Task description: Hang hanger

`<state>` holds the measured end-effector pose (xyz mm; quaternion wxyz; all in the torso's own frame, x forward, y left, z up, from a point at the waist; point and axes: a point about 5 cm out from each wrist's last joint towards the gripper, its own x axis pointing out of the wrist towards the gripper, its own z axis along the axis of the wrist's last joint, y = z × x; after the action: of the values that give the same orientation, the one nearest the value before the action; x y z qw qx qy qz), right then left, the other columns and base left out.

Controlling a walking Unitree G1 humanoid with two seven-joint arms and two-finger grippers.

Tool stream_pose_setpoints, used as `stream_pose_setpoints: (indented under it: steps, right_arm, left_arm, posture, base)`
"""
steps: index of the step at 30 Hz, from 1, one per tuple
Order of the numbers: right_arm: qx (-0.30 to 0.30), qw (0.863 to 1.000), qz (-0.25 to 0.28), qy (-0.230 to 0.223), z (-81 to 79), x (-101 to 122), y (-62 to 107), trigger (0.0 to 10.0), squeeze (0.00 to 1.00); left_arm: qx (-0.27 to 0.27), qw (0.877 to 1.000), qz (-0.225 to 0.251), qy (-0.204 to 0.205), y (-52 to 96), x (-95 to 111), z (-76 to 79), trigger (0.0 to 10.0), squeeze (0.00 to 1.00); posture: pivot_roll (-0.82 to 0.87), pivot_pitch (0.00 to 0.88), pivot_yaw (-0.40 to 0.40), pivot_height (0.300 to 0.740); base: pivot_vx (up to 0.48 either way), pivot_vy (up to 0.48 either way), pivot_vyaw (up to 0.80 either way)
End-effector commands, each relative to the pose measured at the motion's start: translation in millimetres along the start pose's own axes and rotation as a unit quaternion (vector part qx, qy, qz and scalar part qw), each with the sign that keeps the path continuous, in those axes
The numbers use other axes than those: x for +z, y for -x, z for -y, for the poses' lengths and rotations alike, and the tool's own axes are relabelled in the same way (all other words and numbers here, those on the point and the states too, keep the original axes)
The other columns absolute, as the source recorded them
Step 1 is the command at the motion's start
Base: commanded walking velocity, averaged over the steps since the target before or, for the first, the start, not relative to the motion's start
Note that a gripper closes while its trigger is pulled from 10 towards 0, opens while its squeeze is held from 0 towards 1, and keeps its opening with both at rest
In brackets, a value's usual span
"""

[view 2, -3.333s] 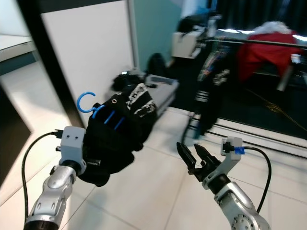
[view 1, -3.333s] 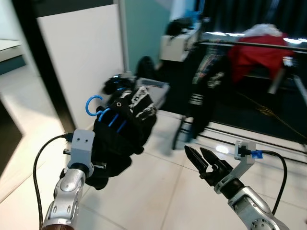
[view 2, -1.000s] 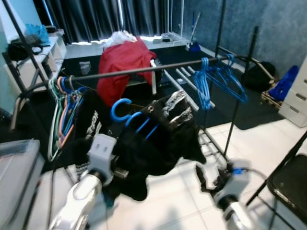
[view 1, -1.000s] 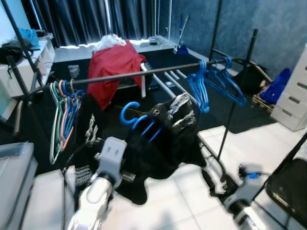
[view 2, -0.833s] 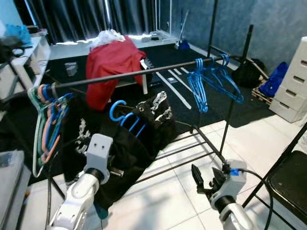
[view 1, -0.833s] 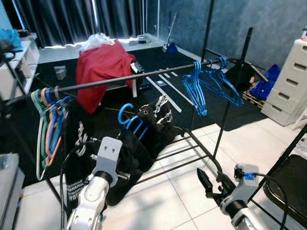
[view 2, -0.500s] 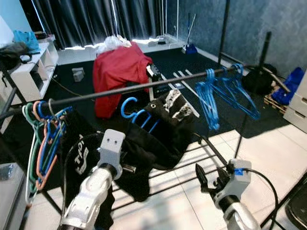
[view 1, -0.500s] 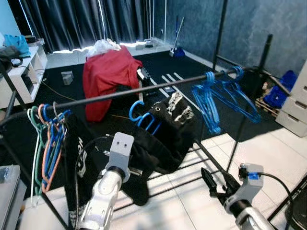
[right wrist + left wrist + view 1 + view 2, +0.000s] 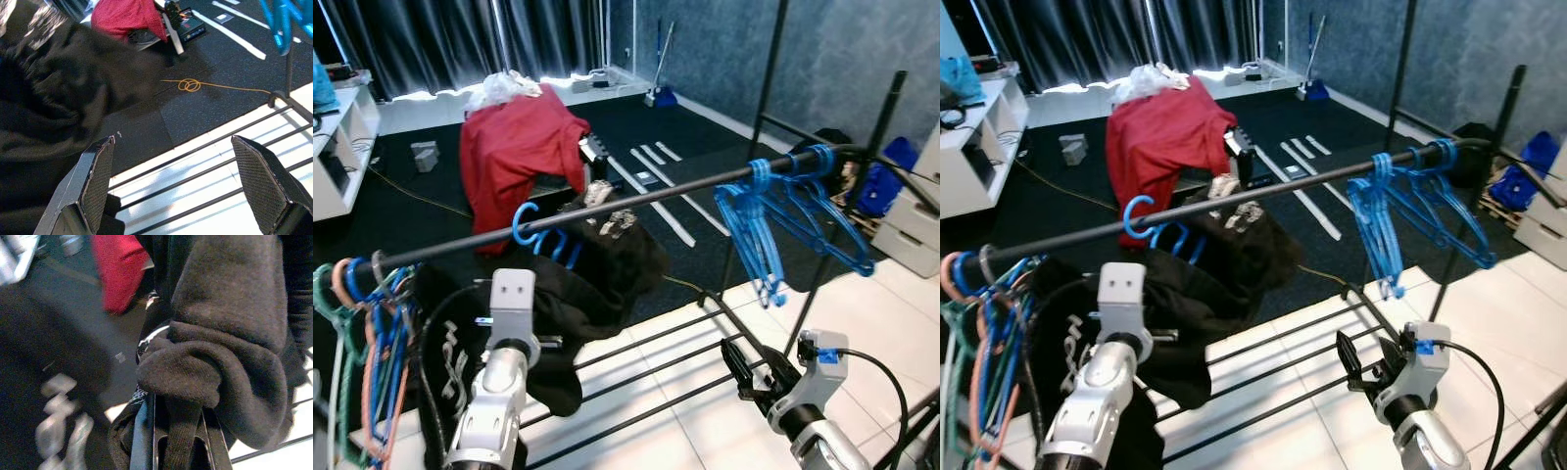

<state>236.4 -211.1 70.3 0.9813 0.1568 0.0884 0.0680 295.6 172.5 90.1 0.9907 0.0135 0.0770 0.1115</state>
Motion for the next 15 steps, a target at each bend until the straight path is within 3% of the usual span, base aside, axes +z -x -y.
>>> stream_pose_setpoints:
  steps: [1,3,8,13,14,15]
  right_arm:
    - [-0.001,1.0,-0.011,-0.001,0.4,-4,2.0,10.0,0.0]
    - [-0.001,1.0,-0.012,-0.001,0.5,-4,2.4,10.0,0.0]
    - [-0.001,1.0,-0.014,-0.002,0.7,-4,2.2,10.0,0.0]
    - [0.0,1.0,-0.017,-0.003,0.7,-4,0.9,10.0,0.0]
    - [0.0,1.0,-0.018,-0.003,0.6,-5,0.6,10.0,0.0]
    - [0.0,1.0,-0.018,-0.003,0.6,-5,0.6,10.0,0.0]
  left_arm:
    - [0.026,1.0,0.014,0.009,0.2,7,-10.3,10.0,0.0]
    - [0.054,0.998,-0.013,0.015,5.0,-3,-21.2,10.0,0.0]
    - [0.079,0.996,-0.041,0.015,9.1,-13,-30.1,10.0,0.0]
    - [0.057,0.993,-0.097,0.034,12.3,-30,-24.0,10.0,0.0]
    - [0.012,0.993,-0.103,0.05,14.2,-32,-10.9,10.0,1.0]
    - [0.012,0.993,-0.103,0.05,14.2,-32,-10.9,10.0,1.0]
  posture:
    - [-0.12,0.0,0.019,0.74]
    - [-0.12,0.0,0.019,0.74]
    - [-0.11,0.0,0.016,0.74]
    - [-0.11,0.0,0.013,0.74]
    - [-0.11,0.0,0.014,0.74]
    - [-0.11,0.0,0.014,0.74]
  base:
    - [0.0,0.0,0.0]
    - [0.0,0.0,0.0]
    - [0.0,0.0,0.0]
    - [0.0,0.0,0.0]
    - [0.0,0.0,0.0]
    - [0.0,0.0,0.0]
